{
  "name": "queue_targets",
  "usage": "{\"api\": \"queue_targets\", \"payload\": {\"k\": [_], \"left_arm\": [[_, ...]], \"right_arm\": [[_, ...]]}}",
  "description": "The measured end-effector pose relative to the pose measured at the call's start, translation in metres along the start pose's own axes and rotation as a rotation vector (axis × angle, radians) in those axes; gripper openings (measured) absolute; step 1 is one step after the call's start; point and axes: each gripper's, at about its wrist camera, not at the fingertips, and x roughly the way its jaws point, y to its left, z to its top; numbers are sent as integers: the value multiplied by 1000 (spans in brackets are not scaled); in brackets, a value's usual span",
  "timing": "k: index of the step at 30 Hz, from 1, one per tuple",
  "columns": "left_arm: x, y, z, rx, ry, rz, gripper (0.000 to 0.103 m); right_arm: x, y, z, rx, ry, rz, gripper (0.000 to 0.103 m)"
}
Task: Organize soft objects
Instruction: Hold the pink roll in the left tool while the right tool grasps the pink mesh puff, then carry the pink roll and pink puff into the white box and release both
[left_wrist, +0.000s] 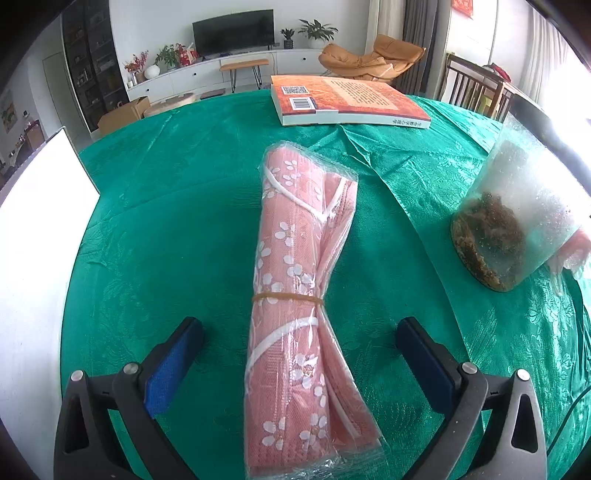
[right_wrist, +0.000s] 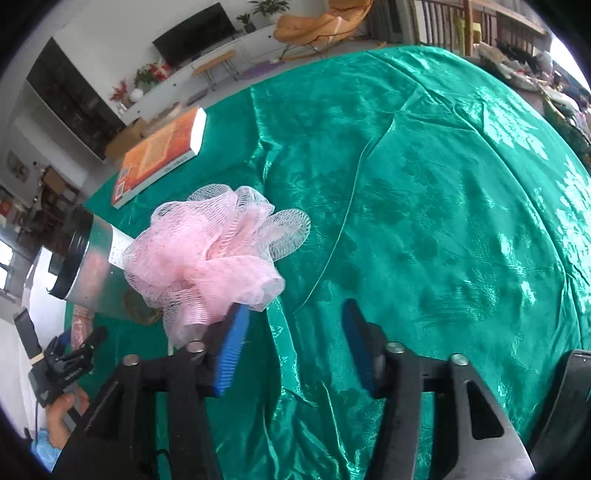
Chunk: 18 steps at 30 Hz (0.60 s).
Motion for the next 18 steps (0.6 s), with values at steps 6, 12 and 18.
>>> {"api": "queue_targets", "payload": {"k": [6,12,18], "left_arm": [[-5,-2,19,7,49,-62,103],[8,-11,14,96,100,-19,103],[-6,0,16,24,14,-99,31]], "right_arm": [[-19,37,20,-66,-191,91,79],[81,62,46,-131,36,186,66],[56,51,31,-122,-10,129,30]]}}
